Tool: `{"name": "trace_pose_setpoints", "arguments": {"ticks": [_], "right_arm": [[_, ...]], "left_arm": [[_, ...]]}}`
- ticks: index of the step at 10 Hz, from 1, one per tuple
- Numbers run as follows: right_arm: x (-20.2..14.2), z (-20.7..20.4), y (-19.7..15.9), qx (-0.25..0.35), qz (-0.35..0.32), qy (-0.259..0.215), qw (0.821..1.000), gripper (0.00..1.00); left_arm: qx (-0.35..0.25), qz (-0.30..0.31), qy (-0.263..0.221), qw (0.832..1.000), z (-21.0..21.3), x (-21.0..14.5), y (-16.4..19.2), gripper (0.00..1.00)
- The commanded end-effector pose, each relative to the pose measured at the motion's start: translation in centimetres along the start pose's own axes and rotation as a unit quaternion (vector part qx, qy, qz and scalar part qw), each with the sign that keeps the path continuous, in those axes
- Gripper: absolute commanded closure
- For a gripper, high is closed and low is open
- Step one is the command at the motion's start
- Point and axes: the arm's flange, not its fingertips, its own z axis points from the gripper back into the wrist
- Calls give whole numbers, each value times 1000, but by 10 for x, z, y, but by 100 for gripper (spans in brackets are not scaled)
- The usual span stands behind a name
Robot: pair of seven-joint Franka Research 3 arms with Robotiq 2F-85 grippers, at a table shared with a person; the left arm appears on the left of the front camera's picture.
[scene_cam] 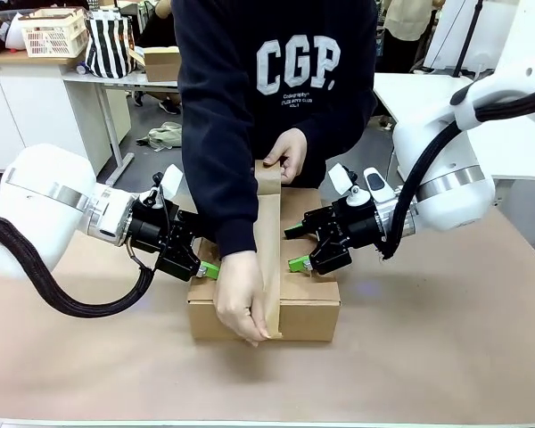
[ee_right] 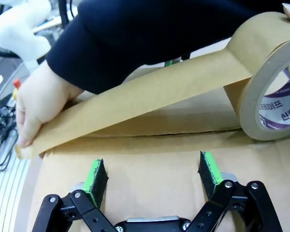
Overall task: Pack the gift set into the box.
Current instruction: Press and hold the closed box until the human finishes sealing it.
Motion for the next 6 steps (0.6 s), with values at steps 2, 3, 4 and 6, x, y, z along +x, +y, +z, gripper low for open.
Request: {"name": "trace_pose_setpoints", "arguments": {"ticks": [2,3,4,6], "right_arm": [[-4,-1,1,-1,-1,5,1000,0],[-4,-1,1,-1,-1,5,1000,0],[-4,-1,1,-1,-1,5,1000,0],[-4,-1,1,-1,-1,5,1000,0]], "left_arm": [[-1,4,-1,1000,1,-4,-1,0],[-1,4,-1,1000,1,-4,-1,0],[-1,4,-1,1000,1,-4,-1,0],[-1,4,-1,1000,1,-4,-1,0]]}}
